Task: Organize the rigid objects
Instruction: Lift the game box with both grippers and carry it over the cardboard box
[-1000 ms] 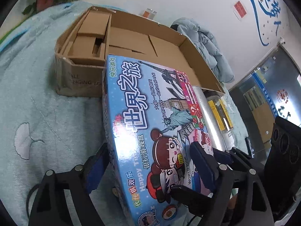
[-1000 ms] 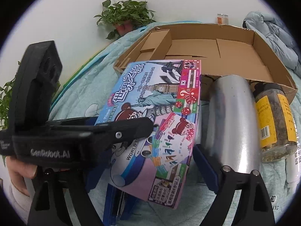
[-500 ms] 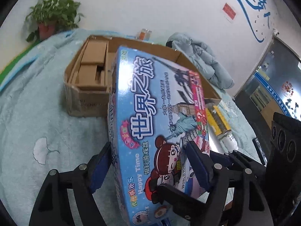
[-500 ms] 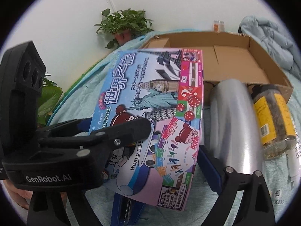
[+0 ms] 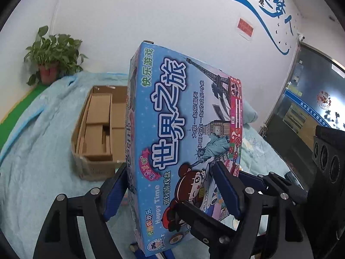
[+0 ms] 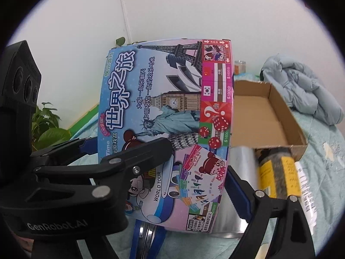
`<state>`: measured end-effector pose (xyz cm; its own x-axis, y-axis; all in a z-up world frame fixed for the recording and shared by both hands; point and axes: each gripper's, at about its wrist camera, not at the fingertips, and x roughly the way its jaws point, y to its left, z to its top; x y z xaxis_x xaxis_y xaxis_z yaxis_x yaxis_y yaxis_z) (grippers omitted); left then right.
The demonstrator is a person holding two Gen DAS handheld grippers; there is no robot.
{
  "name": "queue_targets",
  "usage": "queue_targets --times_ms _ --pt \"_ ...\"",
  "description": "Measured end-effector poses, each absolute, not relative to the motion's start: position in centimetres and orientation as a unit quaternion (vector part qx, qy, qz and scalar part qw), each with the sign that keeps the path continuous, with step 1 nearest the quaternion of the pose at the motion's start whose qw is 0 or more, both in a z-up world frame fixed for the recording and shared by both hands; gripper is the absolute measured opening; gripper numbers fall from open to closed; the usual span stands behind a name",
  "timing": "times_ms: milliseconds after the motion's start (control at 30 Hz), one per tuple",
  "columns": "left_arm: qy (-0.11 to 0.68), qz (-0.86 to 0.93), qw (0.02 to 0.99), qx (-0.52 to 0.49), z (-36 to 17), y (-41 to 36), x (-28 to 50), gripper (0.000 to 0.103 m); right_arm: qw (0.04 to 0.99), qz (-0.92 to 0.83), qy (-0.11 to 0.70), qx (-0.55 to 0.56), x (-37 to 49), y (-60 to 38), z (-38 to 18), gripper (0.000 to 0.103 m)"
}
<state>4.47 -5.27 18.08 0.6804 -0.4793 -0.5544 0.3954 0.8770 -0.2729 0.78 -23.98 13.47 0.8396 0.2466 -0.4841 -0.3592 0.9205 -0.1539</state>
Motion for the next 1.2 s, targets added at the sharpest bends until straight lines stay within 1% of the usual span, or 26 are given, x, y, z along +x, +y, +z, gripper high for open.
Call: queue_targets --times_ms 333,567,733,900,1033,1200 --pt "0.279 -0.25 0.926 -0.055 24.8 -6.4 7.5 0.075 0.96 0.151 0.19 -0.14 2.8 -22.9 18.2 0.089" --pt "0.28 -0.259 0.922 -0.067 28.8 -6.8 11.3 0.075 0.961 0.145 0.181 -0.15 5.6 -22.5 21.2 0.089" --pt "0.29 -0.252 0.921 -0.068 30.1 -6.7 14.9 0.075 0.958 0.146 0.182 -0.167 7.4 -21.7 22.9 0.089" --pt "0.335 -0.232 0.911 -0.061 28.6 -7.4 18.6 0.075 0.95 0.162 0.215 -0.156 10.5 -21.6 22.7 0.089" --pt "0.376 -0.22 0.898 -0.069 25.2 -8.1 22.0 0.075 0.942 0.168 0.251 -0.146 13.8 -22.0 21.3 0.089" --pt "0.425 -0.201 0.881 -0.061 20.7 -9.2 25.4 0.075 0.925 0.177 0.309 -0.134 18.5 -23.0 18.1 0.089"
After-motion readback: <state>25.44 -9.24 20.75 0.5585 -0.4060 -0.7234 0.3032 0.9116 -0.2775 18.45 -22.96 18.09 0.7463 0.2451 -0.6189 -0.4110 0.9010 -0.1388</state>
